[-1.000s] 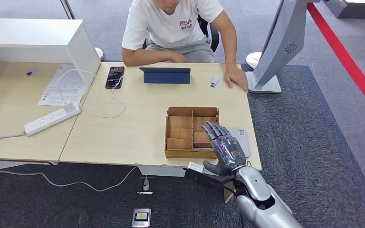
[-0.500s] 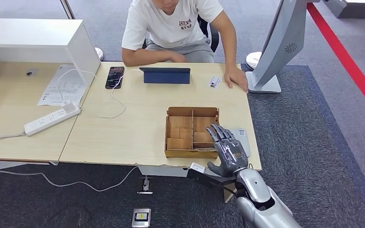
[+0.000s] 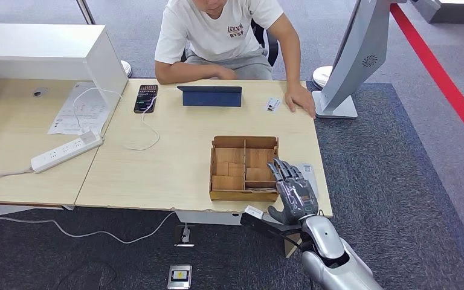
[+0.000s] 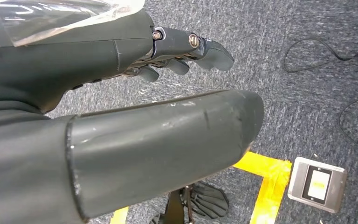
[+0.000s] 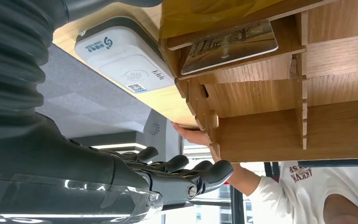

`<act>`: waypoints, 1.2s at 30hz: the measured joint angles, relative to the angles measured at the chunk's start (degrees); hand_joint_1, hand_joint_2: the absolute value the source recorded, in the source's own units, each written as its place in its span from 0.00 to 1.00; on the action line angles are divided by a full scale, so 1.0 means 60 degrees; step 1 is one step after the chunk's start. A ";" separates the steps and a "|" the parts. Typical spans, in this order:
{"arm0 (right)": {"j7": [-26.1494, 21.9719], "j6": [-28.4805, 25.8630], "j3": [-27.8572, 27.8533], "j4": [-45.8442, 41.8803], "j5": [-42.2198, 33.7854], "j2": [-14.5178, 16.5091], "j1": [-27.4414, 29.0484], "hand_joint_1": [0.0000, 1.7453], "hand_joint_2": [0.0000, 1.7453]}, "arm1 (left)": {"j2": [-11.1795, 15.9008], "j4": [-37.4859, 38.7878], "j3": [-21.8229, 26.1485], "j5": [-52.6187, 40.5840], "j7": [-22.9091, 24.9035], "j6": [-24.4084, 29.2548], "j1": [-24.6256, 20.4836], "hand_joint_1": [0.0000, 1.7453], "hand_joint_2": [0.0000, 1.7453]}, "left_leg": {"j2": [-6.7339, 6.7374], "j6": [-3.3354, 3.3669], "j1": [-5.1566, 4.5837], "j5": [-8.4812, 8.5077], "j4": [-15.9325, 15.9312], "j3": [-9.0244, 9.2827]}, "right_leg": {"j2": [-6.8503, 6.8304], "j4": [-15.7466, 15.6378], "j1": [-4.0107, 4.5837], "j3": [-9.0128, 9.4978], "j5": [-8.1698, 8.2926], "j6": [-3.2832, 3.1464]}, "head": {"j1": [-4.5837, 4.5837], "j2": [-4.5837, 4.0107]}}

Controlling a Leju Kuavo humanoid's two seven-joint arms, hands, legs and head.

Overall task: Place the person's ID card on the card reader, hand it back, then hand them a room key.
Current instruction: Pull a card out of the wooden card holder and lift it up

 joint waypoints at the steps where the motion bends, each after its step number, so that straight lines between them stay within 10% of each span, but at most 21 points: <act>1: 0.0000 0.0000 0.0000 0.0000 0.0000 0.0000 0.0000 0.00 1.00 | 0.0000 0.0000 0.0000 0.0000 0.0000 0.0000 0.0000 0.00 0.00 | 0.0000 0.0000 0.0000 0.0000 0.0000 0.0000 | 0.0000 0.0000 0.0000 0.0000 0.0000 0.0000 | 0.0000 0.0000; 36: -0.0827 -0.0466 -0.0051 0.2123 -0.0024 0.1185 -0.0920 0.00 1.00 | -0.0033 -0.0002 -0.0011 -0.0045 0.0018 0.0011 -0.0213 0.00 0.00 | 0.0001 0.0000 0.0000 0.0000 0.0000 0.0001 | 0.0000 0.0000 0.0000 -0.0003 0.0000 0.0000 | 0.0000 0.0000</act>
